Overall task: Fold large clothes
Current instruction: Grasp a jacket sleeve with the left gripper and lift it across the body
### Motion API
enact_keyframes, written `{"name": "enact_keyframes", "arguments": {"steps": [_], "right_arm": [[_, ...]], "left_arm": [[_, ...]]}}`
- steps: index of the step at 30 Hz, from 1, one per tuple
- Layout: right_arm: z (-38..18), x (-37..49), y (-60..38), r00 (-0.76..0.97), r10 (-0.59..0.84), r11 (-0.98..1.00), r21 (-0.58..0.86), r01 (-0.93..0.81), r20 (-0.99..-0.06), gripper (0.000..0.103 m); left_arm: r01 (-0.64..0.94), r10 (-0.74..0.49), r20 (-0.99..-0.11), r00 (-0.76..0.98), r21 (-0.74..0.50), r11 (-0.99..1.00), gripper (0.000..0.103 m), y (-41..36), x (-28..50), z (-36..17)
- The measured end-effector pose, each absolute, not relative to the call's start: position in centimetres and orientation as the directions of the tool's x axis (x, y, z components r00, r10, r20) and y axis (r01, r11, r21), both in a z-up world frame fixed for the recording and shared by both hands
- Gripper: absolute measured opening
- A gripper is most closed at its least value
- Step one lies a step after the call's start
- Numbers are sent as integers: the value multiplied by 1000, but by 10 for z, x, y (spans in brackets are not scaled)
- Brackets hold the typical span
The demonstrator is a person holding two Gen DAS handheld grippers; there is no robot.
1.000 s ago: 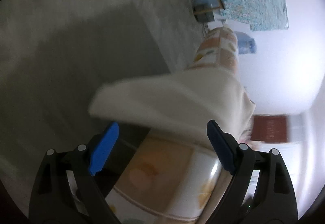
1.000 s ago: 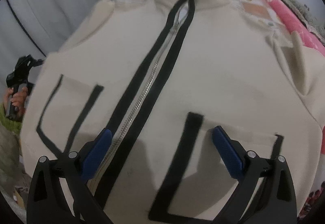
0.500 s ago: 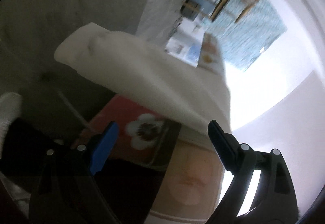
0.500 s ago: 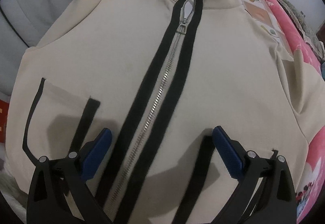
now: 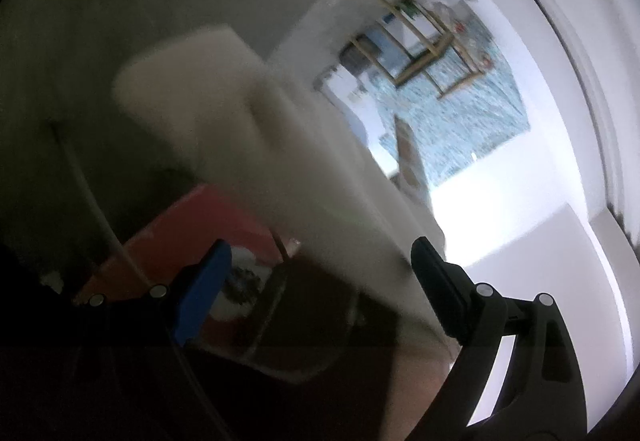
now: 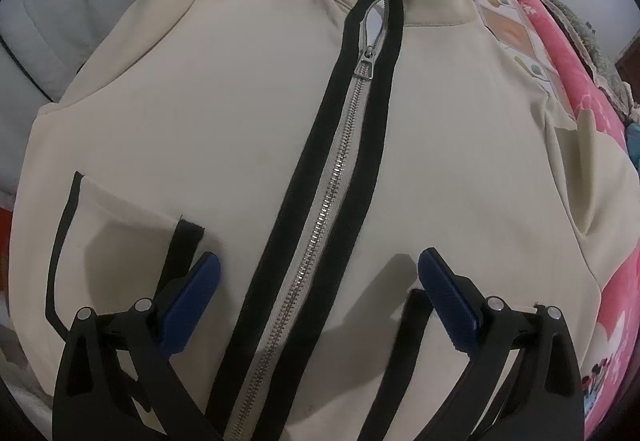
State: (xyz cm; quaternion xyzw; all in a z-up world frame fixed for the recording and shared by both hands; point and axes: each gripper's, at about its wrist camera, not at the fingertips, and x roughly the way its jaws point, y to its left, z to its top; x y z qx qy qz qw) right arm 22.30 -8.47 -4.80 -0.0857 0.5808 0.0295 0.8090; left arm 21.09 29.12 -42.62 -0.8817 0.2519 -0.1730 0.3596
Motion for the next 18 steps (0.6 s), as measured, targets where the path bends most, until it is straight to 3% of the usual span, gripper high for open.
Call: {"name": "enact_keyframes", "arguments": {"steps": [2,5,8,13,18], "right_arm": [[-48,223,-86,324,-53,985,-102,-139,-945,96],[-46,220,-87,326,-57,985,-106,-136,-944,96],[-44,219,-89,335,-69,984,-119,-132,-940,96],[-41,218,-92,345,-72,985,-122,-124,-936,96],[-33,211,-90,378,-53,984,-112,-137,-924,96]], "left_arm": [[-349,-575,74,815,-729,-589,87,299,223,-439],[-399,-599,12,800,-735,-548,74,313,239,-452],[-435,-612,-49,789,-748,-501,60,330,247,-459],[-444,-629,-143,764,-823,-353,28,364,253,-448],[-463,-588,-356,727,-885,-38,24,433,258,-387]]}}
